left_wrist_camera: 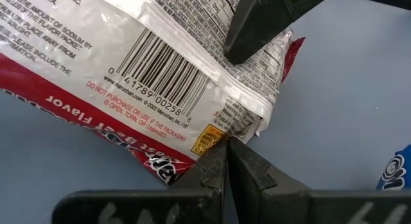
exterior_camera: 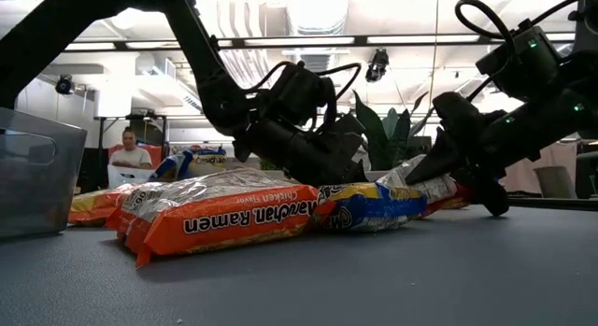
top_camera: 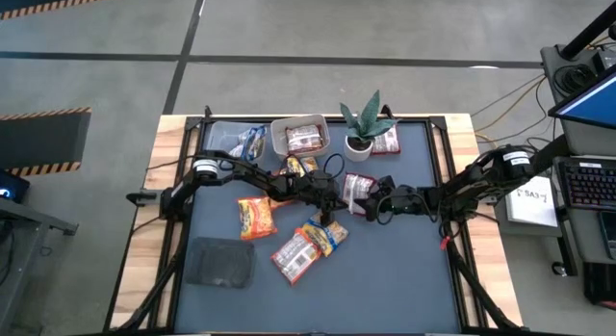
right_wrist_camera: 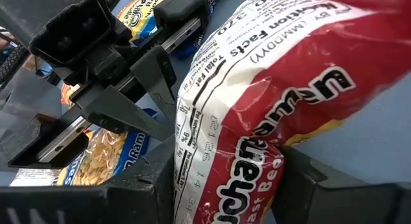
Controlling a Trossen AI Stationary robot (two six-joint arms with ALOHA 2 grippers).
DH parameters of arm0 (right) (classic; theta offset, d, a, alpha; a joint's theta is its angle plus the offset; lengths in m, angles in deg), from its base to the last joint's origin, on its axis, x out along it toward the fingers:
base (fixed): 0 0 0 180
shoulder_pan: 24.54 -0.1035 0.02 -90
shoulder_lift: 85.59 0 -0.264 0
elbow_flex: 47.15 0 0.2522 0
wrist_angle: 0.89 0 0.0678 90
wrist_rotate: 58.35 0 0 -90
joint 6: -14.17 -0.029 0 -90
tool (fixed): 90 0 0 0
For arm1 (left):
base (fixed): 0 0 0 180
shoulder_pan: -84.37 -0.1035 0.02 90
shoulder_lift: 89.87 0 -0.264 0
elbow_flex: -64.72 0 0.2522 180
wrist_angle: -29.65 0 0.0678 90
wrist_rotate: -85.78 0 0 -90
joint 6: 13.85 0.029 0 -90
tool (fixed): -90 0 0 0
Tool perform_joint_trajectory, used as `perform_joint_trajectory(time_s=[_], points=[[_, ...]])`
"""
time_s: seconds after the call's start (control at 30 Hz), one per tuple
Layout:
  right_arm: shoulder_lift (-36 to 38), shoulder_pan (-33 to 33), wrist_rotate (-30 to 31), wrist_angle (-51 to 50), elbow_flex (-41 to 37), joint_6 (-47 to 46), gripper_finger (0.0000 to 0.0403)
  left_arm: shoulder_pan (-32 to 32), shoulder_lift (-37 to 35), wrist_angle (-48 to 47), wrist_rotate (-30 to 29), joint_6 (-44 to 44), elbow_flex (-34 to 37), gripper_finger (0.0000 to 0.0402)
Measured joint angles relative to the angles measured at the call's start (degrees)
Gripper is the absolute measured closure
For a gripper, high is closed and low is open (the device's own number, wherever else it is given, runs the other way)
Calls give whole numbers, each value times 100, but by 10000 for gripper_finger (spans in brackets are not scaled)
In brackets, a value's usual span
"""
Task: Sort Maruchan noodles
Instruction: Put the red noodle pack into the gray bin
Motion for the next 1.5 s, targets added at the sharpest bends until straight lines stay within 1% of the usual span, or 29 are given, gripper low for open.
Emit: perform_joint_trajectory(time_s=[0.47,0.57,0.7,0.87,1.0,1.1,1.27,1.37,1.43,1.5], points=[[0,0,143,-11,0,194,285,14,-8,285,196,-107,7,402],[4,0,142,-11,0,247,286,7,-106,212,507,-151,7,402],[80,0,137,-19,0,298,287,26,-449,-117,965,-167,32,402],[419,0,139,-39,0,578,287,31,-1275,-856,1061,254,77,402],[822,0,141,-17,0,917,287,87,-2118,-1038,1084,770,338,402],[1139,-2,143,-38,29,1230,287,98,-2967,-1017,1097,1023,698,402],[1440,-11,153,-93,339,1937,287,86,-4352,-1012,1030,1118,1447,402],[1501,-11,164,-651,781,2380,287,94,-5132,-949,805,1121,1932,402],[1501,0,169,-1359,1203,2715,287,94,-5600,-895,601,1121,2284,402],[1456,0,332,-2189,1715,3053,287,88,-6053,-743,435,1121,2594,402]])
